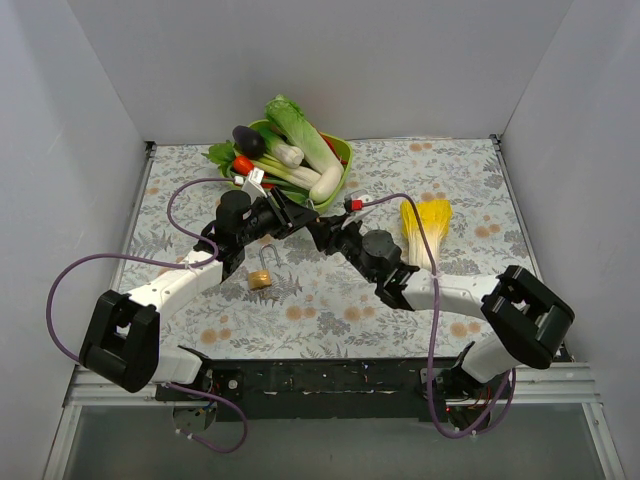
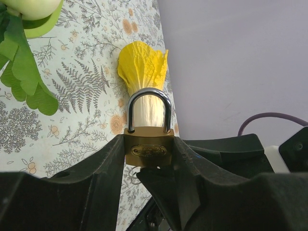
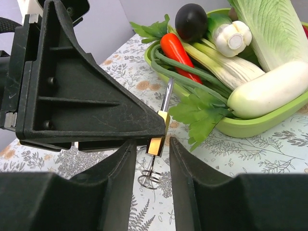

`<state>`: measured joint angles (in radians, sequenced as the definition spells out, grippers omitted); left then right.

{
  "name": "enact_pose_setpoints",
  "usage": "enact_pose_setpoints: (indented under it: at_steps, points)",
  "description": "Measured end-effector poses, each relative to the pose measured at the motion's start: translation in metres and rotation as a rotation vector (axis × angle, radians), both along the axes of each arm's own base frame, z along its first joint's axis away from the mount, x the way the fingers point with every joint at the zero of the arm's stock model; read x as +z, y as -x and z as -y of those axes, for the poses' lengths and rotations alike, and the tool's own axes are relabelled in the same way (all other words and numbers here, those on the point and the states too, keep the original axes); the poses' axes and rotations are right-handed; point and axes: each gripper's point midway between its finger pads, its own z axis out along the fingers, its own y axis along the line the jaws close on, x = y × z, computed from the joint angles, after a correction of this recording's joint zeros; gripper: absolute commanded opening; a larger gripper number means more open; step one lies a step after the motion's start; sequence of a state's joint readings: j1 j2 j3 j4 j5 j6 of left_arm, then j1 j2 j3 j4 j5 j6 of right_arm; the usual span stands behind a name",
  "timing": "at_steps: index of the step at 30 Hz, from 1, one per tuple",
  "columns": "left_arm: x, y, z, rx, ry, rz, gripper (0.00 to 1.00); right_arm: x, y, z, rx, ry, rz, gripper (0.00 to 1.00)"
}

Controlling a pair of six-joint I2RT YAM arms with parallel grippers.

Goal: Unlock with the key

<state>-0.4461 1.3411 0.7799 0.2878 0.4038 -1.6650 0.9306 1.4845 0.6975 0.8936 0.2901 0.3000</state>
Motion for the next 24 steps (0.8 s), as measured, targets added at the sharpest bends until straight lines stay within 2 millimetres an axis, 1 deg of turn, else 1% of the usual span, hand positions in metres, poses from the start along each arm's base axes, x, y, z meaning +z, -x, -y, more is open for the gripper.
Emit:
enact_pose_setpoints:
  at_steps: [8,12,14,15,16,19,24]
  points:
    - [0.000,0.000,0.000,-0.001,0.001,-0.001,0.00,-0.003,-0.006,-0.005,-0.012,-0.011,0.011,0.36]
    - [0.001,0.000,0.000,0.001,0.006,-0.003,0.00,-0.002,-0.010,-0.005,-0.026,-0.015,0.022,0.33]
    - [0.001,0.000,0.000,0.002,0.007,-0.002,0.00,-0.003,-0.012,-0.005,-0.034,-0.017,0.025,0.28]
    - [0.001,0.000,0.000,0.002,0.007,-0.003,0.00,-0.003,-0.012,-0.005,-0.039,-0.016,0.026,0.21]
    - [0.001,0.000,0.000,0.002,0.007,-0.003,0.00,-0.003,-0.013,-0.005,-0.042,-0.018,0.028,0.12]
    - [0.003,-0.002,-0.001,0.006,0.011,0.005,0.00,-0.002,-0.015,-0.003,-0.056,-0.021,0.033,0.01]
    - [0.006,-0.003,-0.001,0.007,0.016,0.015,0.00,0.000,-0.016,-0.002,-0.064,-0.026,0.037,0.01]
